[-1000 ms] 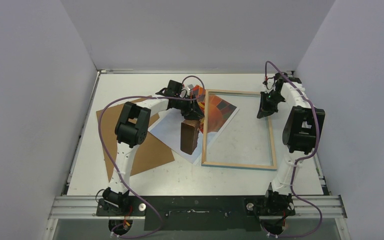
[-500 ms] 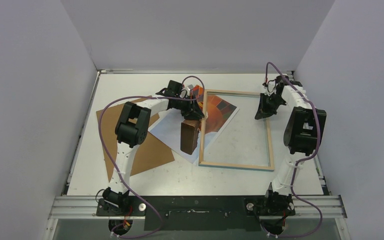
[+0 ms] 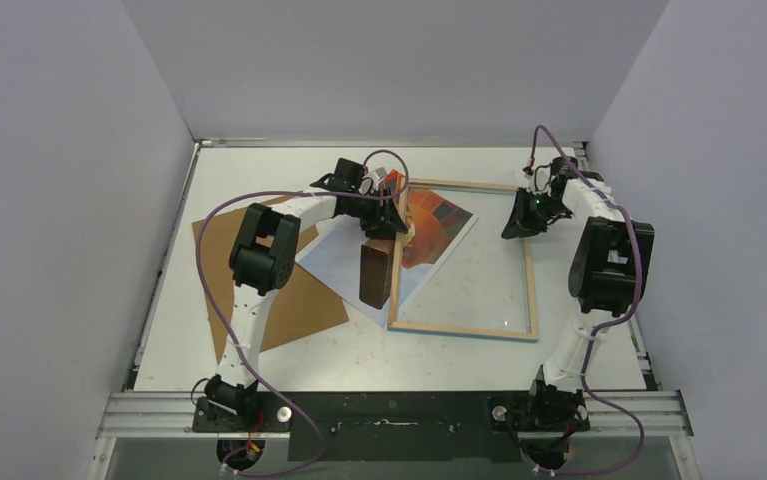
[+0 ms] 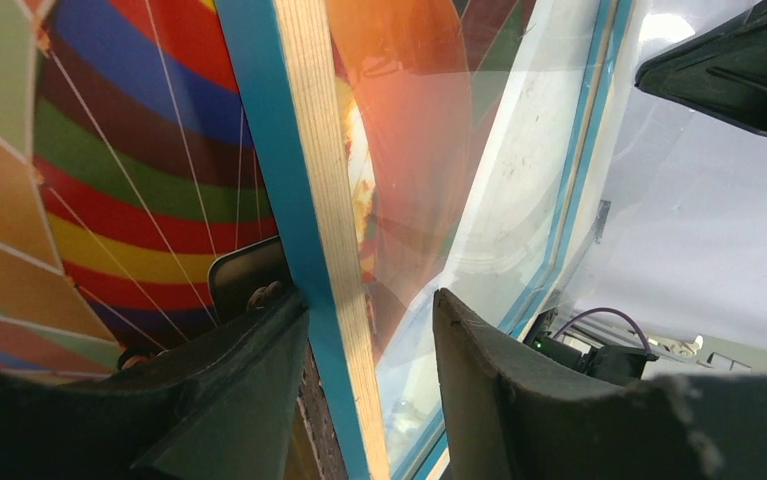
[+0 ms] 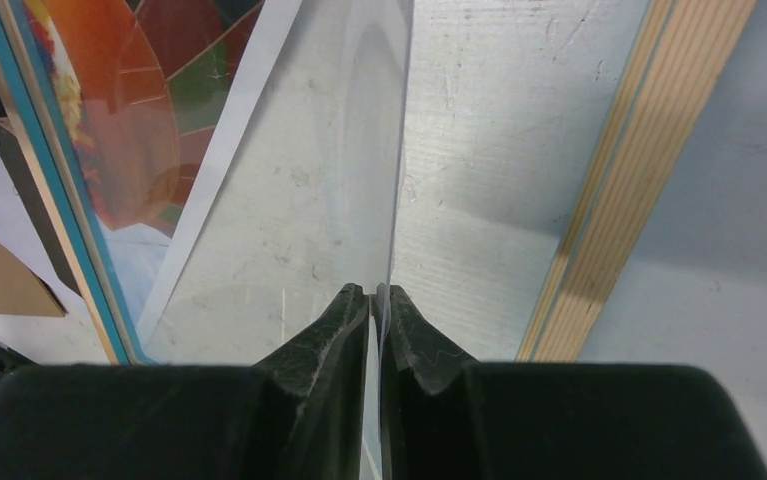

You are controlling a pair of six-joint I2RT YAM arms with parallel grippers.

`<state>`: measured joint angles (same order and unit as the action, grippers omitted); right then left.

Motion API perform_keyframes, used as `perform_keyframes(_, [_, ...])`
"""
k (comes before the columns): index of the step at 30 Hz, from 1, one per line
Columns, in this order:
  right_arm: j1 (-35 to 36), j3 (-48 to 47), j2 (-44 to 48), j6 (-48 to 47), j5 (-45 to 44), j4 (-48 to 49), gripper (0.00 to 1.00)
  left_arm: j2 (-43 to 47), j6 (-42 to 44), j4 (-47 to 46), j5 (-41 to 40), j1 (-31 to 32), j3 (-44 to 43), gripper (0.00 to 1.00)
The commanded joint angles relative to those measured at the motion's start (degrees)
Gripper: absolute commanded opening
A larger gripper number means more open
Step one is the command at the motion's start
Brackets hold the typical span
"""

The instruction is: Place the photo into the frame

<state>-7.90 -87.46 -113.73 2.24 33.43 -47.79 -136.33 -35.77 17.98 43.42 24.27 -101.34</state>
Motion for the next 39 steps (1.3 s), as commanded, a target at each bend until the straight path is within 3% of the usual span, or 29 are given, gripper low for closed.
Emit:
perform_keyframes(1, [0.8, 3.6, 3.8, 3.8, 3.0, 6.2, 0.1, 1.9, 3.6, 2.9, -5.2, -0.5, -1.3, 0.49])
perform_keyframes(9, [1.9, 8.6, 4.9, 10.0, 3.9, 12.2, 0.16, 5.7, 7.5, 7.4, -11.3, -1.9, 0.1, 0.49])
perform_keyframes(25, [2.7, 10.7, 5.9, 13.0, 6.5, 17.3, 0.27, 6.1, 7.6, 9.2, -10.9, -3.4, -0.4, 0.53])
perform_keyframes(33, [3.0, 13.1, 7.0, 12.9, 10.1, 21.2, 0.25, 5.9, 7.8, 9.7, -11.0, -3.7, -0.8, 0.53])
perform_keyframes(36, [3.0, 13.2, 7.5, 13.0, 9.9, 21.9, 0.3, 5.8, 7.8, 9.8, -11.0, -3.8, -0.9, 0.53])
perform_keyframes(39, [3.0, 12.9, 7.6, 13.5, 8.5, 21.4, 0.44, 5.8, 7.8, 9.9, -11.1, -3.9, -1.0, 0.53])
